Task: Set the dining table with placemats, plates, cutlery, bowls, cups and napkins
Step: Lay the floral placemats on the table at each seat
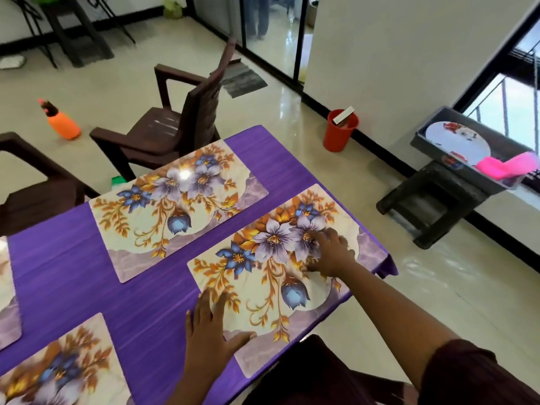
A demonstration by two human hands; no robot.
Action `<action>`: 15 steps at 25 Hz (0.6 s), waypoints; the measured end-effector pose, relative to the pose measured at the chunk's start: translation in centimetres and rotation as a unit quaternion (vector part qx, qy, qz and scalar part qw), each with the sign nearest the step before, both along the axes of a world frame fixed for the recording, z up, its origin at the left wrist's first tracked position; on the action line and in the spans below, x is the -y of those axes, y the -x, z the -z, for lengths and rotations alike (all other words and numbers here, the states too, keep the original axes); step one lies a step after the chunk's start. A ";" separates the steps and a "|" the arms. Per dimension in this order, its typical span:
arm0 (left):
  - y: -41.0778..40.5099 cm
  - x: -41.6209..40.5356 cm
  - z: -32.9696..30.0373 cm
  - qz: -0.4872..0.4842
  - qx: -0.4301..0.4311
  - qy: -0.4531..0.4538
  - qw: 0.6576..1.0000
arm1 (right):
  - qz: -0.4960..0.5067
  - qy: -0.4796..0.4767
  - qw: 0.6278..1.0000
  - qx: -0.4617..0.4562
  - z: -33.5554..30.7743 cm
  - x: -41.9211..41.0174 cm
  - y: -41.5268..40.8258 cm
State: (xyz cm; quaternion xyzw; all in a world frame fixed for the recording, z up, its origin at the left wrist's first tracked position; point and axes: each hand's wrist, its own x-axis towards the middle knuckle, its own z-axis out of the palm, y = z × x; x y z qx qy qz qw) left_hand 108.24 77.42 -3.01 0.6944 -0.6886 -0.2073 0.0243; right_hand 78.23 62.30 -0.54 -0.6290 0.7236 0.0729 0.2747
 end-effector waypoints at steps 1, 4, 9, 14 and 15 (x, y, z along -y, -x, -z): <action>0.2 0.6 -0.5 -0.024 -0.018 0.019 0.999 | 0.013 0.018 1.000 0.006 -0.1 0.0 0.3; 1.3 3.5 -2.0 -0.070 -0.042 0.095 0.992 | 0.024 0.077 0.997 -0.014 -0.8 0.0 2.1; 5.6 8.6 -2.7 -0.037 -0.073 0.173 0.981 | 0.006 0.158 0.987 -0.039 -1.9 2.1 7.3; 17.1 15.5 -3.3 0.032 -0.089 0.199 0.975 | -0.023 0.199 0.979 -0.040 -2.5 6.4 18.2; 20.3 17.3 -3.3 0.051 -0.088 0.205 0.974 | -0.024 0.195 0.980 -0.036 -2.6 7.6 21.6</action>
